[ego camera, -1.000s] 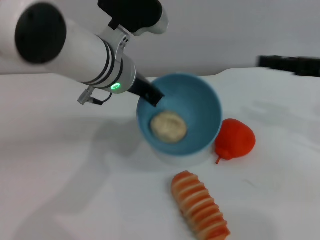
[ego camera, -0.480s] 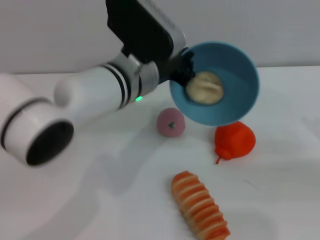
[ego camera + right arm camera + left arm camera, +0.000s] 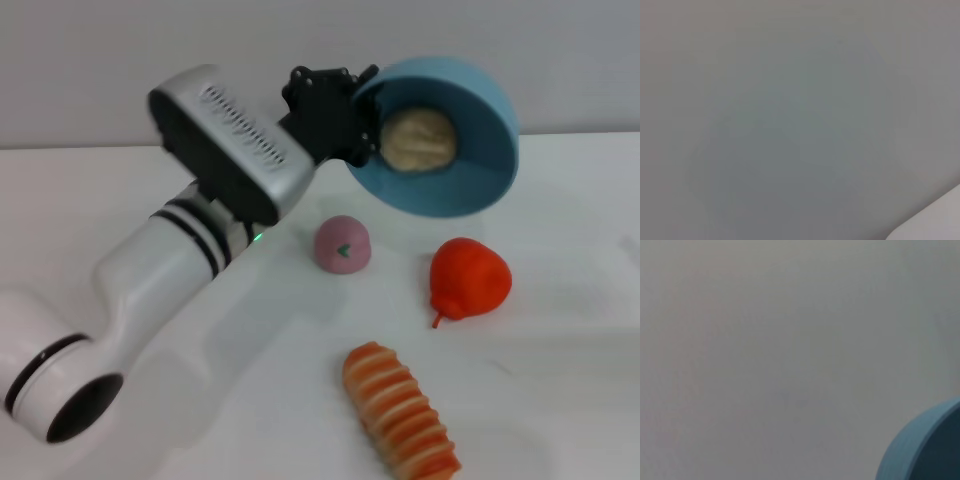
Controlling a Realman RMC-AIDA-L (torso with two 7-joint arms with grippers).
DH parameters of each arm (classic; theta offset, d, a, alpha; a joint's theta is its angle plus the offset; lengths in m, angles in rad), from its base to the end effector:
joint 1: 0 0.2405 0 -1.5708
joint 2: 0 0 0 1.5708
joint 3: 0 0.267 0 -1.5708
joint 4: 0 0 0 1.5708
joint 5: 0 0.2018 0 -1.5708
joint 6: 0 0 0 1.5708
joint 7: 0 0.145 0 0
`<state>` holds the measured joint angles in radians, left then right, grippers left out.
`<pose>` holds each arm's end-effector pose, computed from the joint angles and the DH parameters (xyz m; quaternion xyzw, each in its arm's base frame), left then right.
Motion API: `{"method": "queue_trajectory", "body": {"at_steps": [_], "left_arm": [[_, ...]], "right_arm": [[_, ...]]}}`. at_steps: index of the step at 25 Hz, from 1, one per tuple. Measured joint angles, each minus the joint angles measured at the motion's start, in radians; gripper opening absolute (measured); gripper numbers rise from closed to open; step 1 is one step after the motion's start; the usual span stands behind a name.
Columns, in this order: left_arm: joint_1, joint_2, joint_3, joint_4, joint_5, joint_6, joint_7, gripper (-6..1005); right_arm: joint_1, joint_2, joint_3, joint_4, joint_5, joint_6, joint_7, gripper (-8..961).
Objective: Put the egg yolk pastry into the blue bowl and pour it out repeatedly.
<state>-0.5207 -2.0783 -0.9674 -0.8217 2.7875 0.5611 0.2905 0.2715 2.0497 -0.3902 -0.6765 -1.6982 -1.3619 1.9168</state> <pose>-0.1453 0.3732 -0.0940 -0.8494 0.0387 -0.2441 0.4663 0.3743 0.2910 0.0891 -0.6328 0.5523 0.4341 0.3257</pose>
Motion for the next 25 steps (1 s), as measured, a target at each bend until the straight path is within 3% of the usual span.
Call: {"method": "queue_trajectory", "body": {"at_steps": [5, 7, 9, 16, 22, 25], "left_arm": [[0.002, 0.000, 0.105, 0.099, -0.168, 0.263, 0.112, 0], [-0.001, 0.000, 0.133, 0.113, -0.203, 0.304, 0.138, 0], [-0.023, 0.000, 0.232, 0.138, -0.352, 0.396, 0.220, 0], [-0.073, 0.000, 0.314, 0.176, -0.440, 0.391, 0.248, -1], [-0.080, 0.000, 0.300, 0.174, -0.484, 0.388, 0.249, 0], [-0.082, 0.000, 0.269, 0.152, -0.574, 0.360, 0.248, 0]], "right_arm": [[0.006, 0.005, 0.001, 0.005, 0.002, 0.019, 0.000, 582], [0.010, 0.005, 0.001, 0.016, 0.003, 0.024, -0.001, 581], [0.016, 0.002, 0.001, 0.027, 0.003, 0.026, -0.001, 581], [0.020, 0.001, 0.001, 0.032, 0.003, 0.027, -0.001, 578], [0.019, 0.001, -0.005, 0.034, 0.000, 0.022, -0.001, 576], [0.020, 0.001, -0.010, 0.038, -0.002, 0.022, -0.001, 575]]}}
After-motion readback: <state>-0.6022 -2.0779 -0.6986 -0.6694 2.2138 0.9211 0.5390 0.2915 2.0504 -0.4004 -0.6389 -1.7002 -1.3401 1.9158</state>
